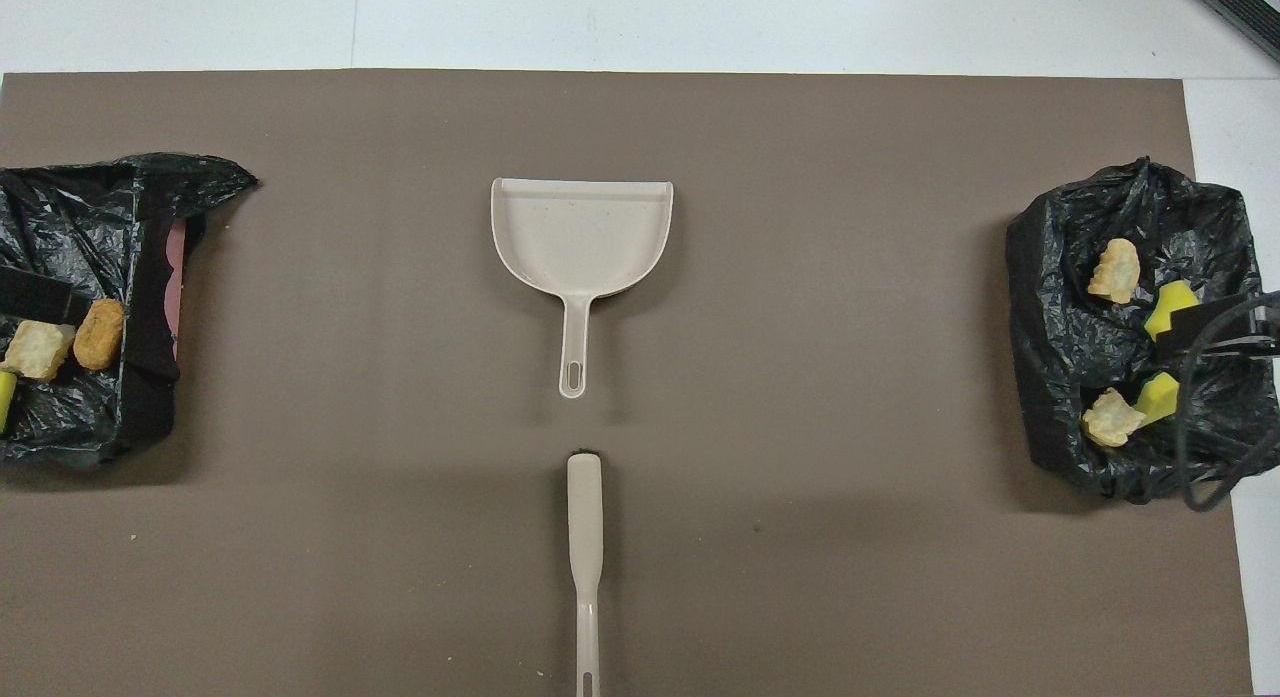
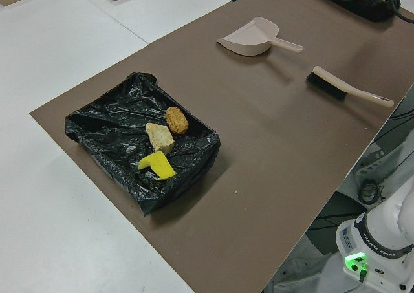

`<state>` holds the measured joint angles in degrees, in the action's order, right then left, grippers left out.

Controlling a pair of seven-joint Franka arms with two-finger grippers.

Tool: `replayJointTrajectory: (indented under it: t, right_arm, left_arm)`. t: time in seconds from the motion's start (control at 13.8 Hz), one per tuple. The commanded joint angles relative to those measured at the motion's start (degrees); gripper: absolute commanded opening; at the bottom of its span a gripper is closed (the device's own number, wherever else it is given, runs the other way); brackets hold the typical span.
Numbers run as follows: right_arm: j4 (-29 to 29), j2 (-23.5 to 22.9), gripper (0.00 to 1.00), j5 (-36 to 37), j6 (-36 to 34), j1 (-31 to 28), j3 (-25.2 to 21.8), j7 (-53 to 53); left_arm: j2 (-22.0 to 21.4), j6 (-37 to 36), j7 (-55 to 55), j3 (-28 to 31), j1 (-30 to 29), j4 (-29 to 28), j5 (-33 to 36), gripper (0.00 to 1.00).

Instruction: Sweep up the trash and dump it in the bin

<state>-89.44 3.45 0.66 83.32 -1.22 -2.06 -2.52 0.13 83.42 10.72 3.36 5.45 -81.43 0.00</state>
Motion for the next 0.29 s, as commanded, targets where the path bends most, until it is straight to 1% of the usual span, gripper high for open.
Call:
replayJointTrajectory:
  t: [0.0,0.22]
  right_arm:
    - [-1.2,1.2,1.0,-1.2,-0.2,-0.9,0.7,-0.8]
    - [-1.3,1.2,1.0,-1.2,-0.2,-1.0,0.7,-0.8]
  left_arm:
    - [0.7,-1.5,0.6,-0.8,-1.1,1.8,-0.8,1.0]
    - [0.7,-1.5,0.5,-0.8,-1.1,1.7,-0.6,1.0]
